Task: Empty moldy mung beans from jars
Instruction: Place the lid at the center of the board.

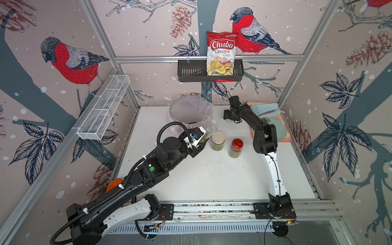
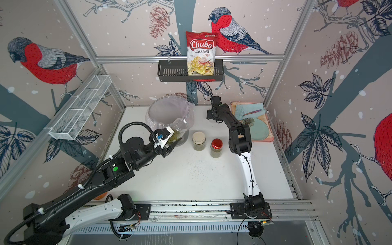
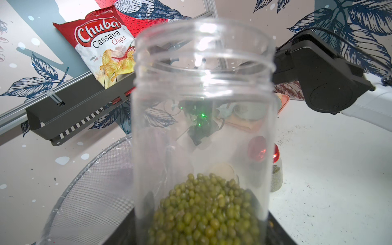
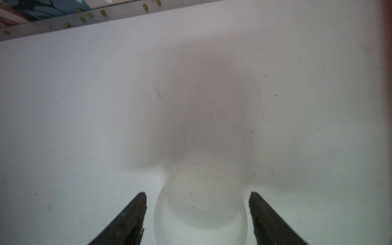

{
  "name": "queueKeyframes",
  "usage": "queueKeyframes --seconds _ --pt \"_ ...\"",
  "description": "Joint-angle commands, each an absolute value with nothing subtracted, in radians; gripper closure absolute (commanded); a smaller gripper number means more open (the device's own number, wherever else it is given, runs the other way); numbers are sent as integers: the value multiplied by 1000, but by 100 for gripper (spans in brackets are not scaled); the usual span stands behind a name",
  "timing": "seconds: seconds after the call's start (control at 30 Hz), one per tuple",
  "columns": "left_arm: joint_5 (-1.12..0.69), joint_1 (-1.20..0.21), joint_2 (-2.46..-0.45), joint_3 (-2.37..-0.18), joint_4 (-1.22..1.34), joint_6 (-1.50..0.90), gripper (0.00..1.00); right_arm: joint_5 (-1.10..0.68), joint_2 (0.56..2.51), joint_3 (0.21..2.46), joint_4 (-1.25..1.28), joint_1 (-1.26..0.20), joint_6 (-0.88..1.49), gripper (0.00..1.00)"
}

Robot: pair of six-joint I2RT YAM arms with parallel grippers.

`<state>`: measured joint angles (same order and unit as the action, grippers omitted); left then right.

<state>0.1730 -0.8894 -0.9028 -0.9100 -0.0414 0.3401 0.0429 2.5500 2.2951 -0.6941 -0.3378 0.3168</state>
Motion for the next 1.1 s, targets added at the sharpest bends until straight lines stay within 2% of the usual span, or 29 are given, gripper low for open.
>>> queueKeyframes --seconds 0.0,0.57,0.97,1.07 --pt "200 -888 -893 -924 -23 345 100 33 2546 2293 -720 -339 311 19" --pt "265 -887 -938 -992 -33 407 100 -40 2329 2285 -718 -332 310 17" --pt "246 -765 -1000 -1058 -38 426 100 43 1998 2050 -638 -349 317 18" --pt "264 -747 -1028 -1093 -58 433 100 103 1863 1883 -540 -362 331 19"
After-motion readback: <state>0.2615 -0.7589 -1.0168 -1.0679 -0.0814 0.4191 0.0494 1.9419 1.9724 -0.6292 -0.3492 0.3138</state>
